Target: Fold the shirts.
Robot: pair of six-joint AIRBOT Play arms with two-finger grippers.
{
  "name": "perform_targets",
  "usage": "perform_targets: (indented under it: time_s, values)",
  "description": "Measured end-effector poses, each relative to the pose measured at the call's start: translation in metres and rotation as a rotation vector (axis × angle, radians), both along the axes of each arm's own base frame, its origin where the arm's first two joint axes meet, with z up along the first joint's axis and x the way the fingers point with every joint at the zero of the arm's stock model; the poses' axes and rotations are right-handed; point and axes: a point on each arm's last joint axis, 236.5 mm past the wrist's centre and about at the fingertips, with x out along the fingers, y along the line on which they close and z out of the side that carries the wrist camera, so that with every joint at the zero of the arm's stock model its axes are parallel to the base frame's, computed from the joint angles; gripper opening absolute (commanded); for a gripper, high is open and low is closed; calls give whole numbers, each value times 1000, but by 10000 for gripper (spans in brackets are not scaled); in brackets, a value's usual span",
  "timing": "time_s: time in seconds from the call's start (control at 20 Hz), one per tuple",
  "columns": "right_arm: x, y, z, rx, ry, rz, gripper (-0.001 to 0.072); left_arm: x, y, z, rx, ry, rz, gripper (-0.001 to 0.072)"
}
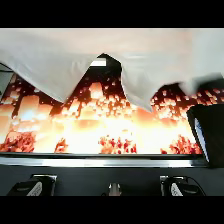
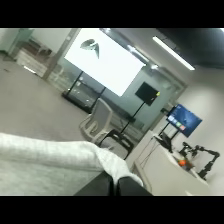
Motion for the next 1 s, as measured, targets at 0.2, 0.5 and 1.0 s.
perform_targets:
  time_s: [0.2, 0.5, 1.0]
  values:
    - [-3, -9, -2, -15, 14, -46, 16, -5, 10, 7, 11, -23, 54, 26]
    - [127, -29, -158, 64, 606, -32, 15, 135, 30, -114, 31, 395, 82, 27]
    - [267, 25, -531, 158, 1543, 57, 17, 300, 34, -500, 29, 1304, 14, 27]
